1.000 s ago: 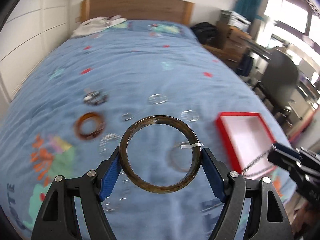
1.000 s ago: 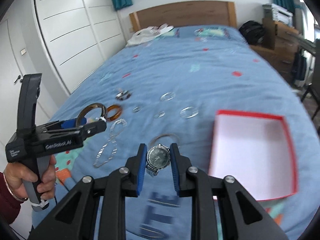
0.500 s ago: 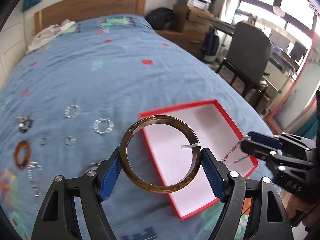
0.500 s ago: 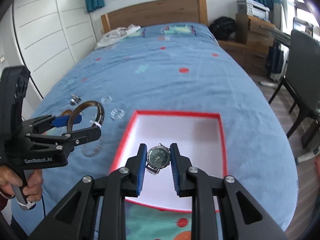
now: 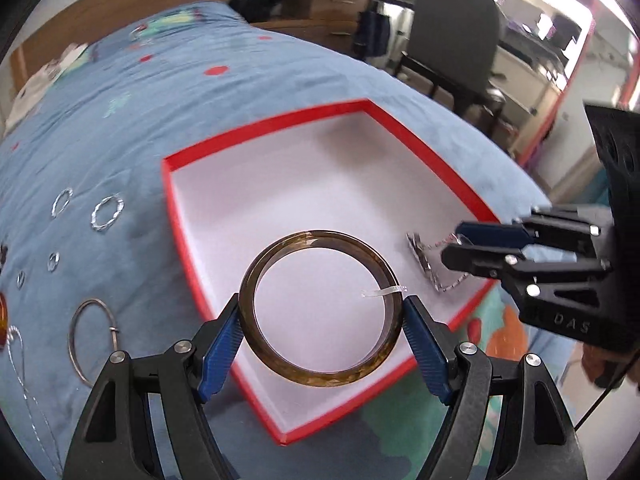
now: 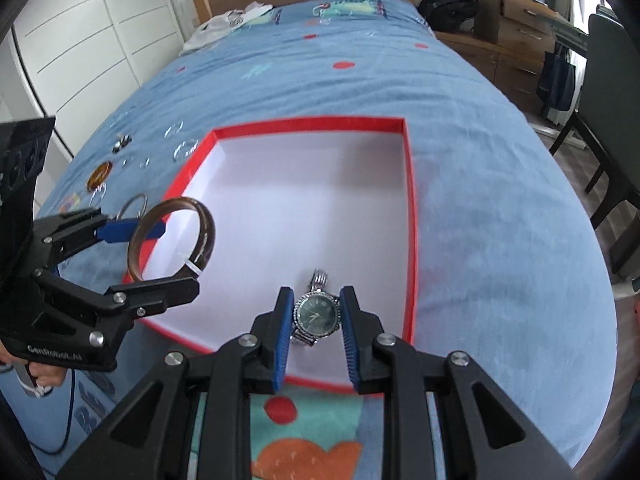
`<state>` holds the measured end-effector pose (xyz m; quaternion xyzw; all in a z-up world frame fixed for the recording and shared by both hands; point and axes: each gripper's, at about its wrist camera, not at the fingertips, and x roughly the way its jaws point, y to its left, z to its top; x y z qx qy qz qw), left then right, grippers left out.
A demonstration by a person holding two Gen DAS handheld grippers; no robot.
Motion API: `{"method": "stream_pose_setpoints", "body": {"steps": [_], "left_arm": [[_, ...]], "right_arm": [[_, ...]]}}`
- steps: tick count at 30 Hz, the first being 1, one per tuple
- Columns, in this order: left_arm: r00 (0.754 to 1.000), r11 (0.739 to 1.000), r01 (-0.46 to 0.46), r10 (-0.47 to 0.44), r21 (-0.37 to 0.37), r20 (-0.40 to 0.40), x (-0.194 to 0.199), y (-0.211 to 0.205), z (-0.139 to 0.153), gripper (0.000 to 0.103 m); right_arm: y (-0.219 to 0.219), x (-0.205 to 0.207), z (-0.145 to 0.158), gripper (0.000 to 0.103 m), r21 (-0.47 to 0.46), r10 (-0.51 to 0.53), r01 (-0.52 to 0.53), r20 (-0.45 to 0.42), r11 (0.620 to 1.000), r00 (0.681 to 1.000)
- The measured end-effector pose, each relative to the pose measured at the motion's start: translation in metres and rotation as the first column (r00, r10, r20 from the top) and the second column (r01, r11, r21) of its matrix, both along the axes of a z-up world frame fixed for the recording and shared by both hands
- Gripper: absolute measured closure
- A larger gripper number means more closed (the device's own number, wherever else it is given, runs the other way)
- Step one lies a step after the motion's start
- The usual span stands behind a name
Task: Organize jewelry
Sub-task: 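Carry bangle and watch into the red box and open both tools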
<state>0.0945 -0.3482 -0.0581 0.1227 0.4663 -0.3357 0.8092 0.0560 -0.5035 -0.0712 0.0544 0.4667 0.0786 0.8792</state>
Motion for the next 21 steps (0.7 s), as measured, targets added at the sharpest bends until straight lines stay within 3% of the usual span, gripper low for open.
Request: {"method": "stream_pose_setpoints", "body": {"steps": [7, 11, 21], "left_arm": [[0.999, 0.999, 0.022, -0.020, 0.040, -0.051, 0.006, -0.009, -0.020, 0.027], [0.999, 0.996, 0.031, -0.028, 0.084, -0.042, 0.007, -0.013, -0.028, 0.027], [0.999, 0.994, 0.039, -0.036, 0.098, -0.030, 0.007, -0.016, -0.029, 0.026]], "right_arm": [[0.001, 0.002, -0.012, 0.080, -0.020, 0.045, -0.046, -0.060, 0.999, 0.997], [0.004, 0.009, -0.019, 0.080, -0.031, 0.088, -0.092, -0.107, 0.995, 0.990], [0.009, 0.015, -0.023, 0.080, -0.039, 0.122, -0.130, -0.156, 0.991, 0.980]]}}
